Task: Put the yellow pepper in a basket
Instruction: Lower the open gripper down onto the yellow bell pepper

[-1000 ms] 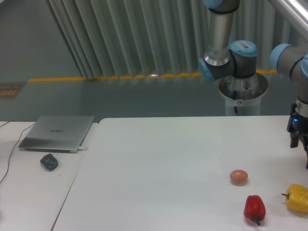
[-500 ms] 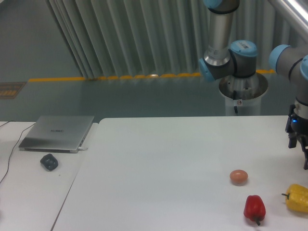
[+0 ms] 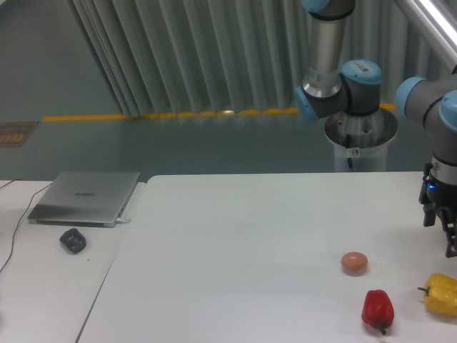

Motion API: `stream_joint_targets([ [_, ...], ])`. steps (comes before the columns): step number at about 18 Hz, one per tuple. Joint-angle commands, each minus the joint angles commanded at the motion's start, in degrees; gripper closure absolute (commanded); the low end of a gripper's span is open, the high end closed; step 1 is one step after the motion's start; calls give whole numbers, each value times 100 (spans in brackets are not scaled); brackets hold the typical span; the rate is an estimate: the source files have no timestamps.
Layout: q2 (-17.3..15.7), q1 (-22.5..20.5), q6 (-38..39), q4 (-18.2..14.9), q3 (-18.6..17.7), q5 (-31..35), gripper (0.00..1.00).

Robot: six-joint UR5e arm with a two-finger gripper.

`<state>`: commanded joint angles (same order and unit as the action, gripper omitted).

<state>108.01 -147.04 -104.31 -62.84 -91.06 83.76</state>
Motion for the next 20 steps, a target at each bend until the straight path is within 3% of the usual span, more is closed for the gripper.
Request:
stream_joint_targets([
  [6, 474, 158, -924, 35, 571, 52, 0],
  [11, 668, 334, -1557, 211, 616, 694, 0],
  [20, 809, 449, -1461, 211, 616, 712, 0],
])
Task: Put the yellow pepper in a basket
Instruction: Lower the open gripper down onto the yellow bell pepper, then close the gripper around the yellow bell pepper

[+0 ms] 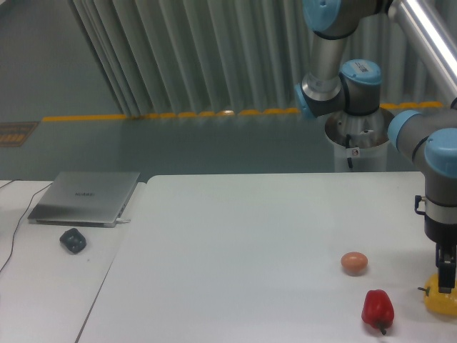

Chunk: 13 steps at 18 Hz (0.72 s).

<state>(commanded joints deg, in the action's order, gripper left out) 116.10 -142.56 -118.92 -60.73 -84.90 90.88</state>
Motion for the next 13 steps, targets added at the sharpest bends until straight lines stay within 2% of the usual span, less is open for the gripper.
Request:
stream_joint_targets([
  [13, 255, 9, 44, 35, -18, -26, 0],
])
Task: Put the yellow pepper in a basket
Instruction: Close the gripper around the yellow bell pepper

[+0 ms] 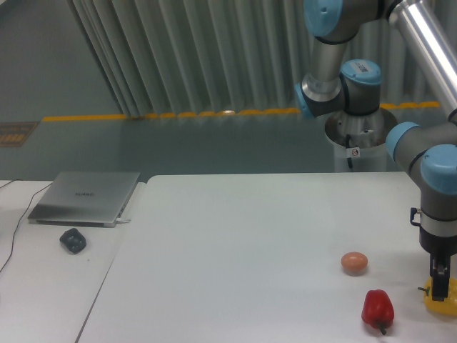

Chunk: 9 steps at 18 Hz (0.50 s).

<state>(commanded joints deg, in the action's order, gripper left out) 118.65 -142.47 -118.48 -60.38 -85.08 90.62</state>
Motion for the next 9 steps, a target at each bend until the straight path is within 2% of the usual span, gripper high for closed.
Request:
stream_joint_targets([
  [9, 62, -9, -9, 9, -35, 53, 0],
])
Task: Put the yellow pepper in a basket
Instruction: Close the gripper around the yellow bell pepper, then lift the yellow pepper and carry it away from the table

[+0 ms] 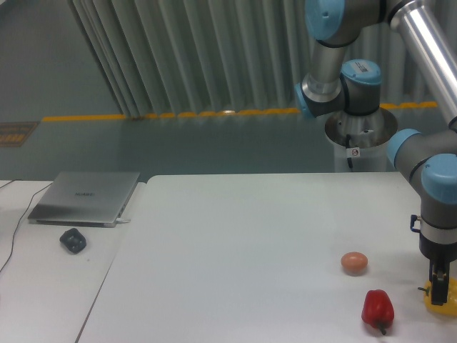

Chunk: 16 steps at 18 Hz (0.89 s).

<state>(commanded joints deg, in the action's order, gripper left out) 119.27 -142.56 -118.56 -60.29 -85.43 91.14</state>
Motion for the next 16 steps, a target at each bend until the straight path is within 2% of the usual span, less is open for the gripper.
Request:
stream_joint_targets([
  [1, 0, 0, -9, 0, 9, 44, 0],
  [4, -9, 0, 0, -9, 0, 167, 30],
  [8, -96, -9, 26, -52, 0, 211, 49],
  [11, -289, -17, 333, -201, -18, 220, 52],
  [16, -693, -210, 562, -930, 17, 211, 52],
])
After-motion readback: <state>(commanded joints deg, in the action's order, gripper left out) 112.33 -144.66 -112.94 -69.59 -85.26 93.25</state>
